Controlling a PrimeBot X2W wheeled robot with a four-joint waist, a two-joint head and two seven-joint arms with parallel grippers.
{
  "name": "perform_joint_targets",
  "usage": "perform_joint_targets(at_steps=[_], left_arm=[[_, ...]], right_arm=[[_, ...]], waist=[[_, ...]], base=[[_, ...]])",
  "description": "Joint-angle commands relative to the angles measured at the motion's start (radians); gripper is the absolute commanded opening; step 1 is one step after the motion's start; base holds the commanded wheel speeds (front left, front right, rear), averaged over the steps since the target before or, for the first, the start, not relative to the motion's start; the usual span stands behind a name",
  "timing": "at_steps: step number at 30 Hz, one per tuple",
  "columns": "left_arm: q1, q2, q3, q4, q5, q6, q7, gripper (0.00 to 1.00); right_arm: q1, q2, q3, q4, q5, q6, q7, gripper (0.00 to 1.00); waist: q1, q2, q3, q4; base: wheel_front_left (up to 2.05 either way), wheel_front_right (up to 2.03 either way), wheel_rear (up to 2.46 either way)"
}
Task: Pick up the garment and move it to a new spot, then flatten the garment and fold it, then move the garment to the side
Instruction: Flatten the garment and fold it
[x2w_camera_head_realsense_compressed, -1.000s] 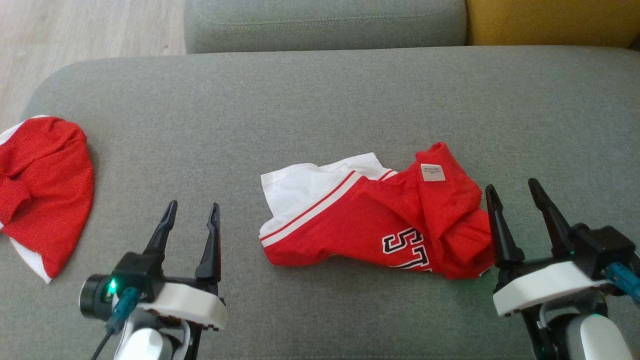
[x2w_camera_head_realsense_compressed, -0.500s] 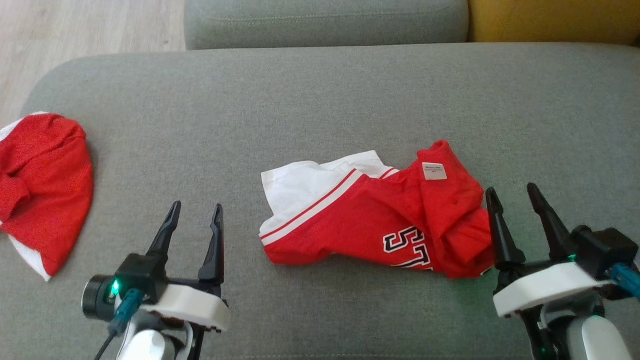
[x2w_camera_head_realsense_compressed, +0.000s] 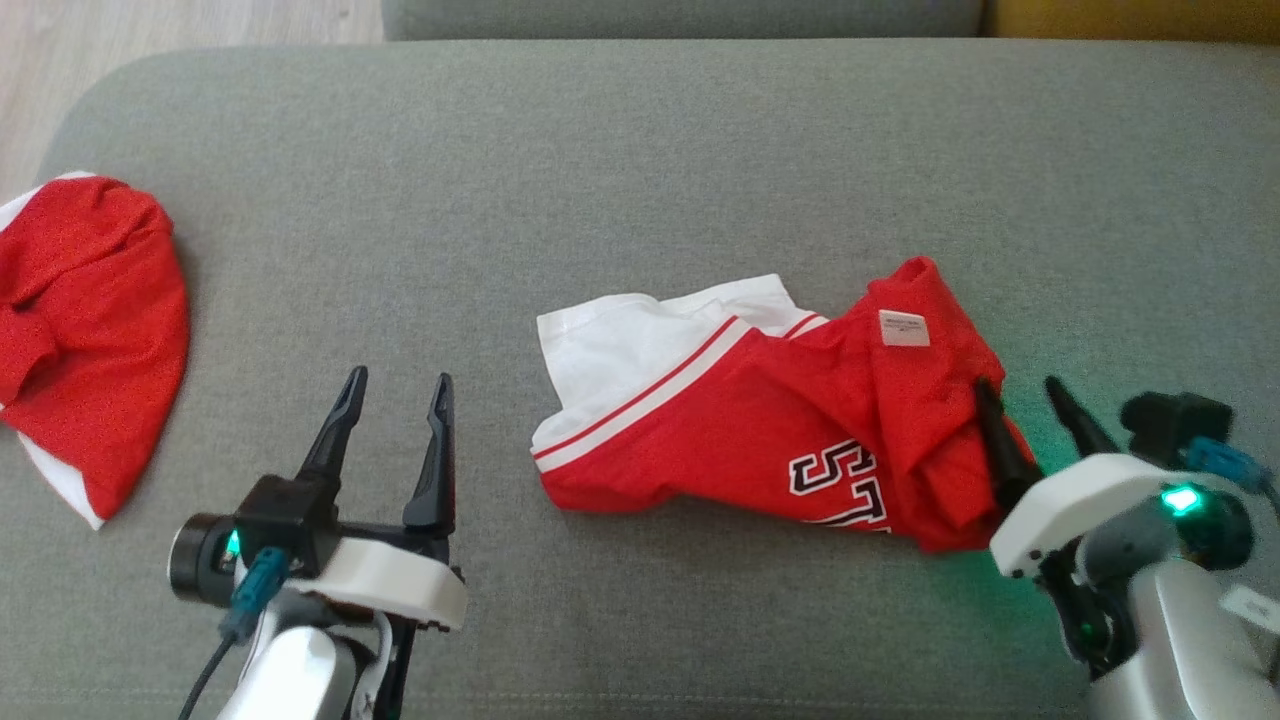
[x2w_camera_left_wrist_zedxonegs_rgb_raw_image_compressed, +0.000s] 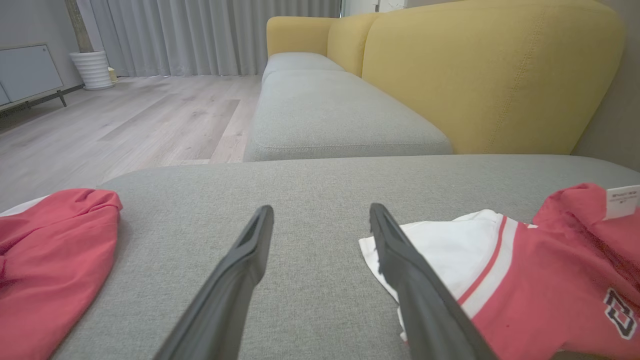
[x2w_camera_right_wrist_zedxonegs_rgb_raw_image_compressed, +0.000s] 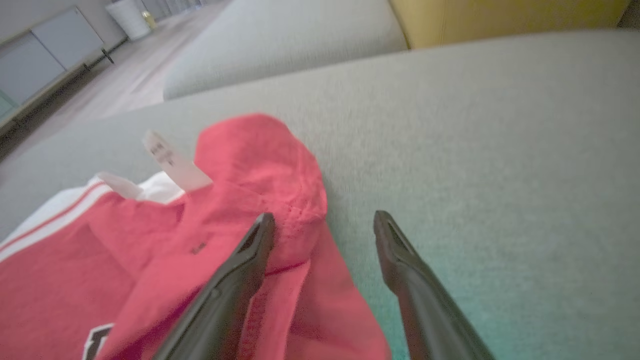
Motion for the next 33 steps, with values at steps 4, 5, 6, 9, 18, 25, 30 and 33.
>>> perform_joint_targets(at_steps=[4,5,6,9,18,25,30,33], left_arm=[[-0.063,-0.002,0.027,-0.017,0.000,-0.003,-0.012,1.00],[-0.065,-0.003,0.027,-0.015,0.000,-0.004,-0.013,1.00],[-0.066,-0.004,0.028,-0.013,-0.001,-0.005,-0.014,1.00],[-0.070,-0.007,0.030,-0.006,-0.003,-0.007,-0.016,1.00],[-0.066,-0.011,0.037,-0.001,-0.002,-0.006,-0.020,1.00],[-0.070,-0.011,0.042,-0.003,-0.002,-0.009,-0.021,1.00],[-0.072,-0.013,0.043,-0.001,-0.002,-0.012,-0.022,1.00],[-0.075,-0.016,0.040,0.000,-0.001,-0.015,-0.022,1.00]], right_arm=[[-0.083,-0.034,0.075,0.059,0.075,-0.001,0.109,1.00],[-0.088,-0.039,0.085,0.065,0.085,-0.001,0.121,1.00],[-0.091,-0.042,0.092,0.069,0.098,-0.001,0.128,0.60],[-0.097,-0.054,0.104,0.066,0.113,-0.001,0.125,0.00],[-0.084,-0.072,0.083,-0.030,0.101,-0.001,0.062,0.00],[-0.077,-0.135,-0.029,-0.107,0.009,-0.001,0.068,0.00],[-0.072,-0.164,-0.126,-0.096,-0.049,-0.001,0.066,0.00],[-0.079,-0.170,-0.184,-0.057,-0.081,-0.001,0.055,0.00]], waist=[[0.0000,-0.0001,0.023,0.016],[0.0000,-0.0001,0.025,0.017],[0.0000,-0.0001,0.027,0.018],[0.0000,-0.0001,0.029,0.019],[0.0000,-0.0001,0.025,0.007],[0.0000,-0.0001,0.032,-0.007],[0.0000,-0.0001,0.035,-0.011],[0.0000,-0.0001,0.039,-0.008]], base=[[0.00,0.00,0.00],[0.00,0.00,0.00],[0.00,0.00,0.00],[0.00,0.00,0.00],[0.00,0.00,0.00],[0.00,0.00,0.00],[0.00,0.00,0.00],[0.00,0.00,0.00]])
